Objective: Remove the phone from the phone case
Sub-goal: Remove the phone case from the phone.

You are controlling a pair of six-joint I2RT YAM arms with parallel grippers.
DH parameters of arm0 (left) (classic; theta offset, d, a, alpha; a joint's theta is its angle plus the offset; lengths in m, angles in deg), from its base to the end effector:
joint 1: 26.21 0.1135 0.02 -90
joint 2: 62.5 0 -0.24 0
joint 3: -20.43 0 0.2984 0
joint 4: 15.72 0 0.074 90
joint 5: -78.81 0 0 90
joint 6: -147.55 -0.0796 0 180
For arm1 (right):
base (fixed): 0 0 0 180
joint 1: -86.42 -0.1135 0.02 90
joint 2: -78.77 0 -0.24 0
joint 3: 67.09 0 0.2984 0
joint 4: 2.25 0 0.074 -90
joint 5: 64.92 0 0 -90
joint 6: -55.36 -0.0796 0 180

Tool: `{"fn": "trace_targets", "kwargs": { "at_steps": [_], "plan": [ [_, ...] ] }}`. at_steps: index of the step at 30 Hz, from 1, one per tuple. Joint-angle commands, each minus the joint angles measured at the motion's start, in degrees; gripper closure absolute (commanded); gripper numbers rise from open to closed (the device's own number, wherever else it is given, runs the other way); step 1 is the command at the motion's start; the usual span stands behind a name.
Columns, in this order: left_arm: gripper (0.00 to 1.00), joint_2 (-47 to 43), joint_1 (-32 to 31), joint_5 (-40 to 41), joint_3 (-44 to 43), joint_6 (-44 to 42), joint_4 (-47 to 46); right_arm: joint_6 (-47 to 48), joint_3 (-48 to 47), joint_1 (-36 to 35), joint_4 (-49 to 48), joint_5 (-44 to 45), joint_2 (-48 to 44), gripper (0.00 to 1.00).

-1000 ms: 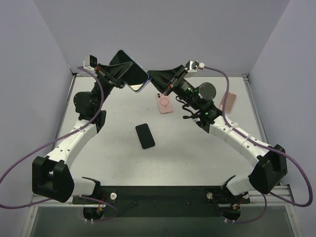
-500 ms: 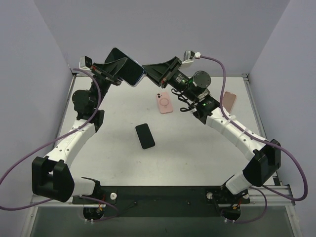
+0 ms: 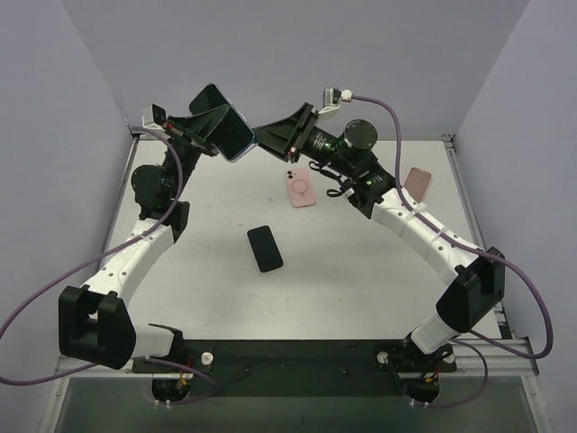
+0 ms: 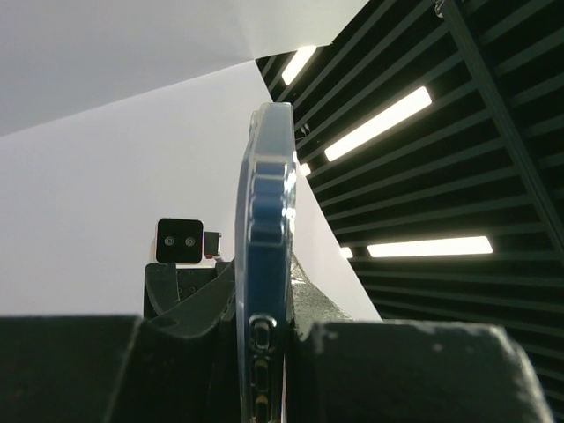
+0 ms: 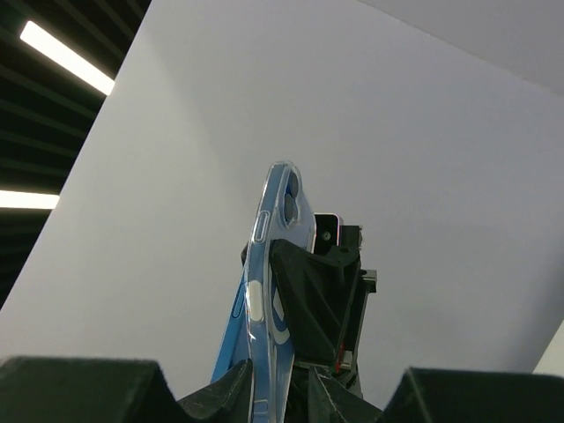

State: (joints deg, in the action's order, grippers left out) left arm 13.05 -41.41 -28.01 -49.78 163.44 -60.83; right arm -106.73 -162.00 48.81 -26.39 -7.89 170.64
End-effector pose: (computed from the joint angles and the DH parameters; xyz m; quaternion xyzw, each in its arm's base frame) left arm 0.3536 -0.1199 0.4142 -0.2056 0.3893 -0.8105 0.3864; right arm 0.3309 0.3096 0.4335 -0.0832 0.5491 0.7543 0.3502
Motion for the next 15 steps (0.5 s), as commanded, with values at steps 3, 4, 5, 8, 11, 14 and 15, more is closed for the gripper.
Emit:
{"fn": "trace_targets", "kwargs": {
  "at_steps": [3, 4, 5, 8, 11, 14, 15],
  "plan": [
    [1.0, -5.1, -4.0, -4.5, -4.9, 9.9, -37.5, 10.4, 4.8, -4.0, 31.1, -11.6, 10.3, 0.75],
    [1.0, -5.2, -4.0, -4.7, -4.8, 9.8, -37.2, 10.5, 4.5, -4.1, 31.3, -11.5, 10.6, 0.75],
    [1.0, -5.2, -4.0, -5.0, -4.8, 9.7, -37.1, 10.7, 4.1, -4.1, 31.9, -11.2, 10.9, 0.75],
    [1.0, -5.7, -4.0, -5.3, -4.4, 9.4, -36.5, 10.5, 2.6, -4.5, 32.4, -11.0, 12.1, 0.73],
    [1.0, -6.0, -4.0, -5.9, -4.2, 9.0, -36.0, 9.8, 0.8, -4.7, 32.1, -10.4, 13.1, 0.73],
    [1.0, -6.3, -4.0, -6.7, -4.3, 8.6, -35.4, 9.1, -3.1, -4.9, 32.1, -11.2, 15.2, 0.73],
    [1.0, -6.4, -4.0, -6.9, -4.2, 8.6, -35.3, 8.9, -4.4, -5.0, 32.5, -12.5, 16.6, 0.71]
  ]
}}
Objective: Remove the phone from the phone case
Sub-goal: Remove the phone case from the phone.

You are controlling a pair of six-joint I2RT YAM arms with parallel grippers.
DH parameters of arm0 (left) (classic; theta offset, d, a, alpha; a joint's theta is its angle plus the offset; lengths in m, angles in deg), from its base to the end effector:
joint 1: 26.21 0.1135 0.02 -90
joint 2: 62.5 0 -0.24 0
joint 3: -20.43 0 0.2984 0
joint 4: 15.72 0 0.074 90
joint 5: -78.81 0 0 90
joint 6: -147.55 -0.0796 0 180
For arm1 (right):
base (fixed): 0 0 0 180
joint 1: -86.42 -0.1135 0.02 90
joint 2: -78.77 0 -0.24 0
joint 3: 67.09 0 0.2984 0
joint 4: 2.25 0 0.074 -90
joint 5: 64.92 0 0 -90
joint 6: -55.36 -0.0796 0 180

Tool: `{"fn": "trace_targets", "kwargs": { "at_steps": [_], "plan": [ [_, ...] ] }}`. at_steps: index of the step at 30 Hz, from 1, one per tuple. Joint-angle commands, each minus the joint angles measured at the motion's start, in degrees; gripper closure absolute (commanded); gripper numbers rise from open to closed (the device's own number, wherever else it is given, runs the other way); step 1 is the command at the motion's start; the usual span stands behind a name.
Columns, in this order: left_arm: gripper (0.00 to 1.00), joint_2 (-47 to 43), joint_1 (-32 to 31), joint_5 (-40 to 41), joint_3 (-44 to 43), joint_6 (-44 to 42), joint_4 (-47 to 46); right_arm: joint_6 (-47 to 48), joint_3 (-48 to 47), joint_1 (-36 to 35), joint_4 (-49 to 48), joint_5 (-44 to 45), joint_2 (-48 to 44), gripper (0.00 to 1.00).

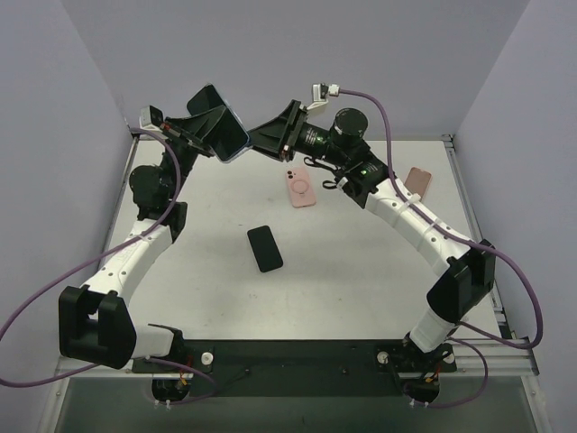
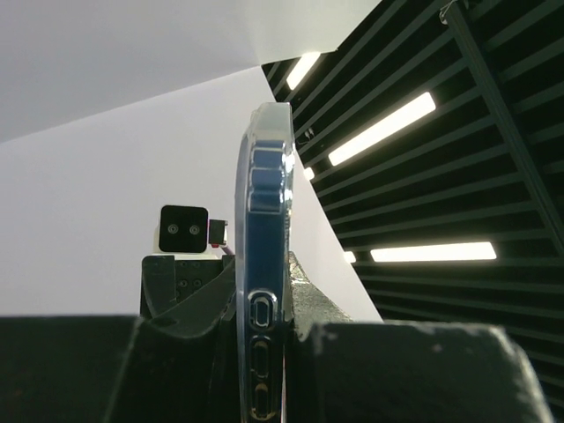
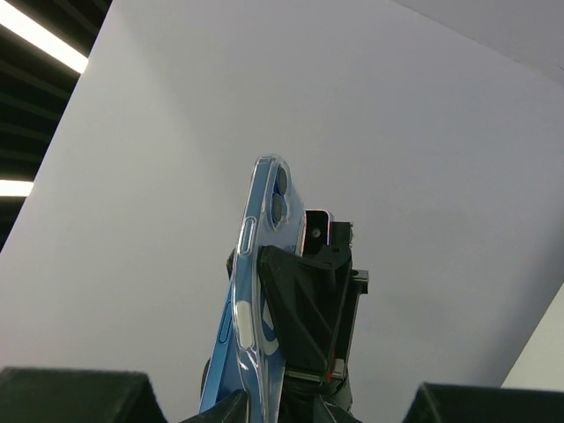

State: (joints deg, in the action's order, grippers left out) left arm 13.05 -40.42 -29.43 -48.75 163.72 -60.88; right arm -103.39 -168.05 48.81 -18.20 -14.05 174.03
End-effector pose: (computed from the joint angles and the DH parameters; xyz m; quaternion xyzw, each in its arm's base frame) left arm 0.3557 -0.1158 0.4065 -0.2075 0.3993 -0.8066 0.3832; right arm 0.3378 0.3236 0.4322 -0.1248 0.5842 0.7368 0.3166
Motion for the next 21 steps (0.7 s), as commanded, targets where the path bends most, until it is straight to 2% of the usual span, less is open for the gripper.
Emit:
{"fn": "trace_targets", "kwargs": {
  "at_steps": [1, 3, 8, 11, 15, 19, 20, 21],
  "plan": [
    [1.0, -6.3, -5.0, -5.7, -5.4, 8.4, -35.2, 5.9, 0.3, -5.4, 25.0, -7.3, 14.1, 0.69],
    [1.0, -6.3, -5.0, -6.6, -5.8, 8.4, -34.6, 6.8, -4.3, -5.6, 29.1, -8.6, 16.4, 0.65],
    [1.0, -6.5, -5.0, -11.9, -8.4, 6.2, -28.2, 10.5, -8.5, -7.0, 36.2, -10.1, 19.0, 0.63],
    [1.0, -6.7, -5.0, -14.8, -9.6, 4.5, -23.8, 10.6, -7.1, -7.0, 36.1, -10.1, 18.6, 0.63],
    [1.0, -5.8, -5.5, -16.3, -9.6, 4.5, -23.0, 8.3, -6.7, -7.2, 32.8, -11.0, 18.0, 0.65],
    [1.0, -4.7, -6.7, -16.9, -8.5, 4.5, -23.1, 4.2, -7.3, -7.6, 28.1, -13.3, 17.7, 0.71],
    [1.0, -4.4, -7.1, -17.0, -8.1, 4.5, -23.3, 3.5, -7.0, -7.6, 24.2, -13.7, 17.4, 0.74],
    [1.0, -4.1, -7.2, -17.3, -7.8, 4.4, -23.5, 2.9, -6.6, -7.6, 23.4, -13.8, 16.6, 0.83]
  ]
}}
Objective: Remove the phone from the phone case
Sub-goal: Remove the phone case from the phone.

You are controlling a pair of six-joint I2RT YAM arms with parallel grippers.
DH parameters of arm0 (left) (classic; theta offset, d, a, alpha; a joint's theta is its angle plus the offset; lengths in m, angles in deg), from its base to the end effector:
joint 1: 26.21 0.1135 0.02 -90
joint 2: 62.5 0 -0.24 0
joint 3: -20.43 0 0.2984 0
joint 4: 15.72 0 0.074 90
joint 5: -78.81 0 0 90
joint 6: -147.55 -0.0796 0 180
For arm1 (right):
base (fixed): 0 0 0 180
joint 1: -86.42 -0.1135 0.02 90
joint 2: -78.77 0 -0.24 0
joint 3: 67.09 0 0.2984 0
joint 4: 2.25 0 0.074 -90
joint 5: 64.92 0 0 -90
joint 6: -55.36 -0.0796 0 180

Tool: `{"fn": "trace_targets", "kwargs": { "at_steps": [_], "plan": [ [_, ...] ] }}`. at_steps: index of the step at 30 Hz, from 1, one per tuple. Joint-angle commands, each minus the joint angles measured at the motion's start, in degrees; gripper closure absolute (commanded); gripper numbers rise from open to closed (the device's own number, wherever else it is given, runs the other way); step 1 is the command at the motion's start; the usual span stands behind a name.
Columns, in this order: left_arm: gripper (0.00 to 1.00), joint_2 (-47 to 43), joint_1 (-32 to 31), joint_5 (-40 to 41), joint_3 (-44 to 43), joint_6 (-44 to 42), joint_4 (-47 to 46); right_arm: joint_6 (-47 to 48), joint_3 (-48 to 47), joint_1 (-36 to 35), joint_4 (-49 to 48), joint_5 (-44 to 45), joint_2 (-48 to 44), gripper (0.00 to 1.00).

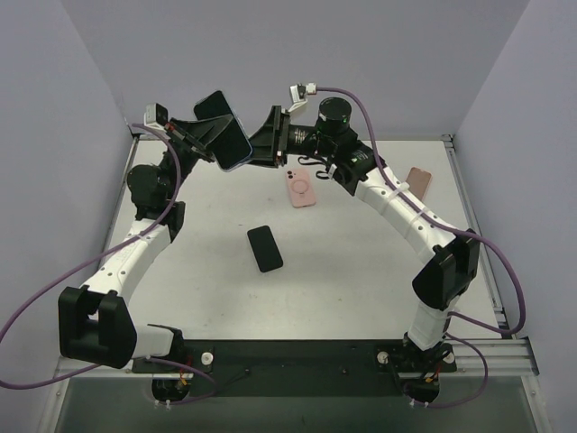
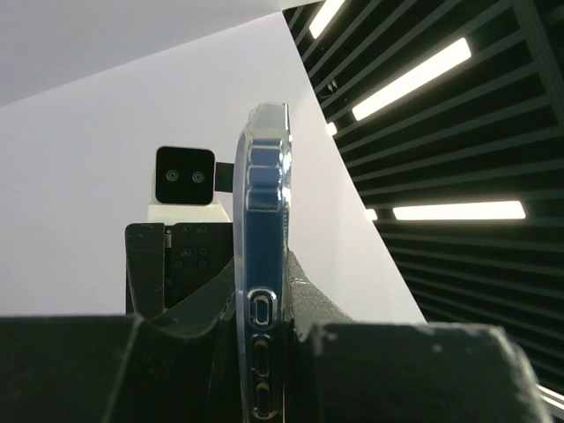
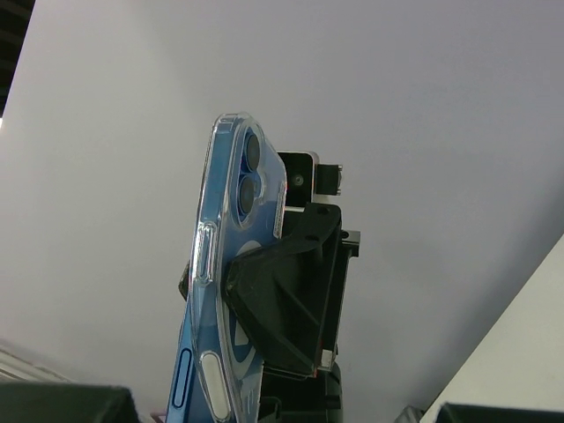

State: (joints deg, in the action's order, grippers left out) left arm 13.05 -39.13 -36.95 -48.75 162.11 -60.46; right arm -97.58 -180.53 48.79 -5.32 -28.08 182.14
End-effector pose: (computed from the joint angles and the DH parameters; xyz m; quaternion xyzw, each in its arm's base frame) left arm 0.3538 -0.1166 0.4032 -0.1646 0.4398 -0.8005 0.3724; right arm 0.3475 0.3483 0.4268 -0.2202 0.6192 0.7166 0.2337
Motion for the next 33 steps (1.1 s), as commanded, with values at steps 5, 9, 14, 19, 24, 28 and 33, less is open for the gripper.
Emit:
{"fn": "trace_targets", "kwargs": {
  "at_steps": [5, 9, 14, 19, 24, 28, 33],
  "plan": [
    [1.0, -3.7, -8.7, -12.2, -4.2, 5.0, -22.2, -7.5, 14.4, -5.6, 3.3, 2.6, 3.9, 1.0],
    [0.97, -4.6, -8.7, -15.3, -0.8, 0.9, -14.8, -7.5, 23.8, -1.6, 2.9, 8.1, -3.5, 1.0],
    [0.63, -5.7, -8.8, -16.8, 4.0, -4.2, -9.2, -6.8, 33.8, 3.7, 3.1, 14.3, -11.1, 1.0],
    [0.45, -4.4, -9.0, -17.2, 9.3, -5.0, -8.8, -6.1, 39.3, 6.6, 3.1, 15.9, -15.8, 1.0],
    [0.45, -1.9, -9.7, -16.5, 12.0, -3.3, -12.5, -5.9, 40.2, 6.6, 2.0, 17.1, -17.4, 1.0],
    [0.67, -0.1, -10.7, -16.4, 12.4, -2.7, -13.9, -6.3, 40.2, 6.6, -0.8, 16.7, -17.4, 1.0],
    [1.0, 1.7, -11.2, -16.1, 14.0, -1.8, -14.9, -6.4, 40.8, 6.6, -5.8, 15.1, -17.5, 1.0]
  ]
}}
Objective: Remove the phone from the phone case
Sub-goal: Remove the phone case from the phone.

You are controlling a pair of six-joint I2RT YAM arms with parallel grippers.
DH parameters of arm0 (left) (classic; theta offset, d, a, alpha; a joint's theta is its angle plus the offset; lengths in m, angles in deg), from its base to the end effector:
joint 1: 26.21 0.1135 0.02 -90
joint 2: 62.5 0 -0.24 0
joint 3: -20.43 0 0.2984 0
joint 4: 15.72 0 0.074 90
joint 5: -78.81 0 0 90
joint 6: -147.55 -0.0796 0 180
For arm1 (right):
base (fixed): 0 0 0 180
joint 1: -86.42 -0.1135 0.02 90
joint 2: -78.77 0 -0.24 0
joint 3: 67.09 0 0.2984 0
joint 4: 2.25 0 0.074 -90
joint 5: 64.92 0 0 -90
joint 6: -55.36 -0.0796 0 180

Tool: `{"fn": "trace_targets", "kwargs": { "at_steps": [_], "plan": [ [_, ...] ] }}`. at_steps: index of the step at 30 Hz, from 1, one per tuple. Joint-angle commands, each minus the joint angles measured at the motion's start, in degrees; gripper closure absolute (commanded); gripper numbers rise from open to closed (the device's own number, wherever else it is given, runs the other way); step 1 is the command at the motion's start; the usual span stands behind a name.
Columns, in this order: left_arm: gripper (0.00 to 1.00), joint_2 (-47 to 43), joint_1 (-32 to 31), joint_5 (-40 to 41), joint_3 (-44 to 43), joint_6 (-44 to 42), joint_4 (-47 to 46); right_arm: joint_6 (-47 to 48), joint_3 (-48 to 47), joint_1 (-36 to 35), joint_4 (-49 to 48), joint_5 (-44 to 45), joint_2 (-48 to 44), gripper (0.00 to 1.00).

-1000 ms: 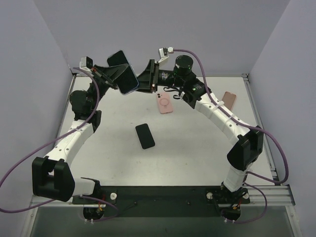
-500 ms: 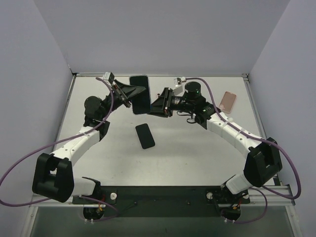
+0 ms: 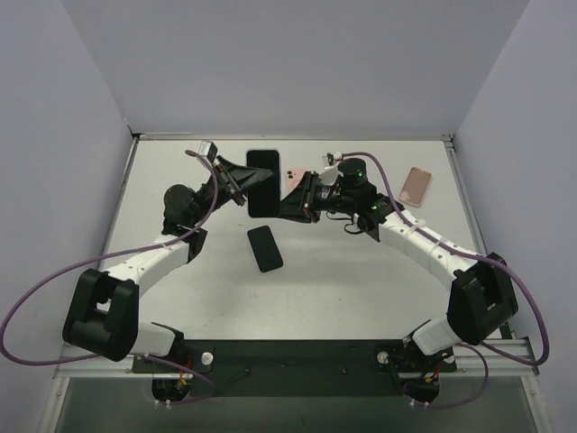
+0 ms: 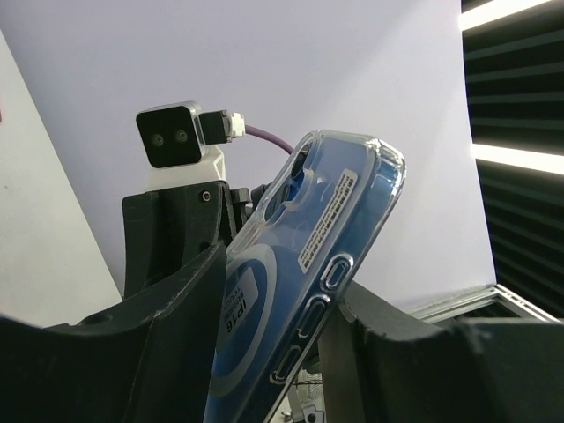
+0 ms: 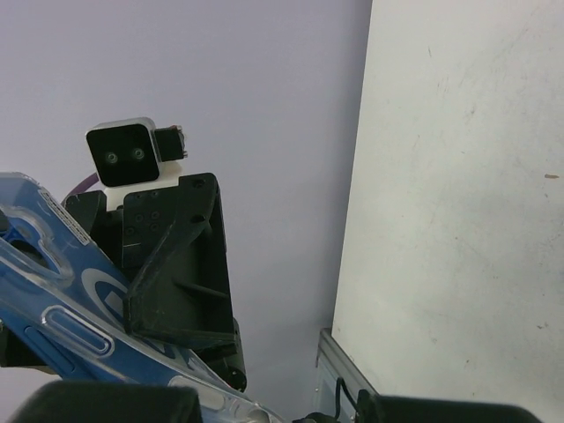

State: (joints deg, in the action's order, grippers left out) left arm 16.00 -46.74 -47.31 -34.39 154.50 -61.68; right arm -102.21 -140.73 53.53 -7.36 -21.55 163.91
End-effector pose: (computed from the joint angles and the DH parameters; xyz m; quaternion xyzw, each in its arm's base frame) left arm 0.3332 -0.1749 0.2813 -0.1254 0.5755 -0.7645 0.2620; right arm 0.3212 0.2766 0.2788 -0.0478 0.7321 0.6593 0.1648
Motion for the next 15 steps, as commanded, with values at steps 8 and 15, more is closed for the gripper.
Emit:
{"fn": "trace_targets", "kwargs": {
  "at_steps": [8, 15],
  "plan": [
    [1.0, 2.7, -4.9, -1.9, 3.1, 11.1, -18.5, -1.7, 6.0, 1.6, -15.6, 11.1, -0.3, 0.63],
    [1.0, 7.0, -7.1, 3.1, 6.4, 16.7, -24.4, -3.6, 8.9, 1.5, -24.9, 12.7, -0.3, 0.6]
  ]
}}
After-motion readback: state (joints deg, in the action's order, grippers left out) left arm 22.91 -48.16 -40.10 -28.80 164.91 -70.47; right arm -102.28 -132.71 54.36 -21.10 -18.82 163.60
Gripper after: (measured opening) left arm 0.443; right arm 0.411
